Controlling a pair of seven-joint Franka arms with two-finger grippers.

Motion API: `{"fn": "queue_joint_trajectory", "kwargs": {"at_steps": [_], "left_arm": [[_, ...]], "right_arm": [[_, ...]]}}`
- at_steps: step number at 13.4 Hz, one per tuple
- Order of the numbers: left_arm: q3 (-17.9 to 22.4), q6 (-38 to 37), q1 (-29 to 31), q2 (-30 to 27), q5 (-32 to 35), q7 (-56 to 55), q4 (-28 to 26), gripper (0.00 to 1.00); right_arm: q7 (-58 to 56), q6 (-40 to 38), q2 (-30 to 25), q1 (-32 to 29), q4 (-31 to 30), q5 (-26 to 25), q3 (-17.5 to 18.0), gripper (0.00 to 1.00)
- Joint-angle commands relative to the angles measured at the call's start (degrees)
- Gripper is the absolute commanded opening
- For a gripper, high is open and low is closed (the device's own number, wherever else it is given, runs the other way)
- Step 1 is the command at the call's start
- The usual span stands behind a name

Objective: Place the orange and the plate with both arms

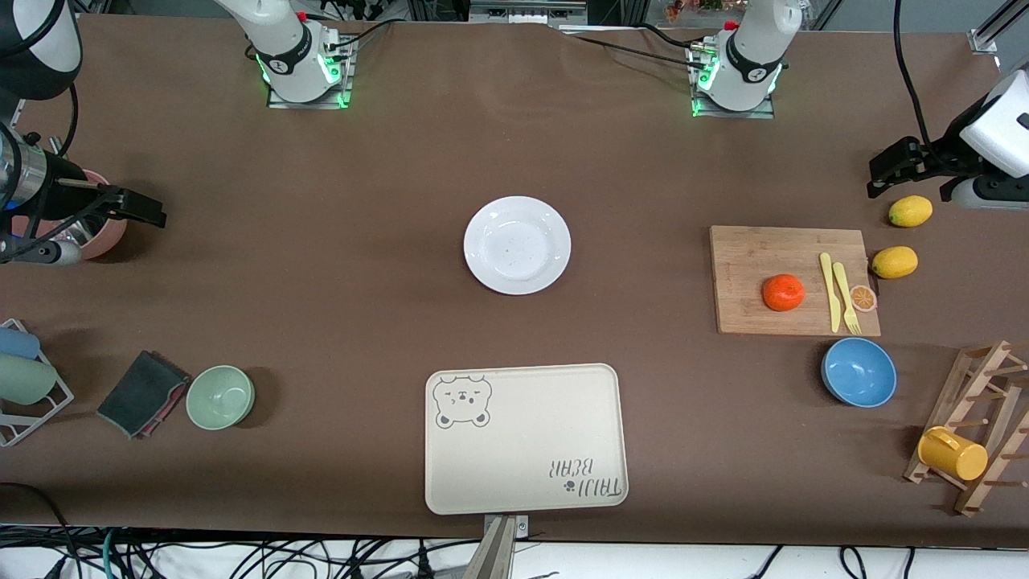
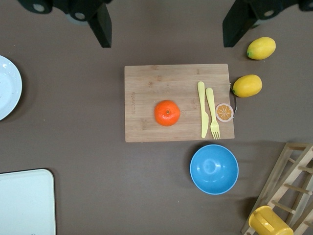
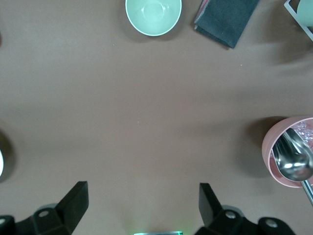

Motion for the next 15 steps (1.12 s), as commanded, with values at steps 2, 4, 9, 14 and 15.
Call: {"fn": "queue_joint_trajectory", "kwargs": {"at_steps": [2, 4, 9, 14, 15], "left_arm": [[0.0, -1.0, 0.3, -0.1, -1.2, 0.8, 0.9, 1.0], [0.0, -1.0, 0.3, -0.1, -1.2, 0.8, 0.9, 1.0], [-0.1, -1.7, 0.2, -0.1, -0.6, 0.6, 0.9, 1.0], [0.0, -1.8, 0.4, -0.1, -0.6, 0.8, 0.9, 1.0], [0.0, -1.8, 0.5, -0.1, -0.6, 0.8, 0.8, 1.0]], "right_arm": [[1.1, -0.8, -0.2, -0.1, 0.7, -0.3, 0.0, 1.0], [1.1, -0.8, -0.2, -0.1, 0.8, -0.4, 0.0, 1.0], [1.1, -0.8, -0.2, -0.1, 0.7, -0.4, 0.1, 1.0], [1.1, -0.9, -0.2, -0.1, 0.7, -0.4, 0.1, 1.0], [1.1, -0.9, -0.2, -0.1, 0.7, -0.4, 0.1, 1.0]]}}
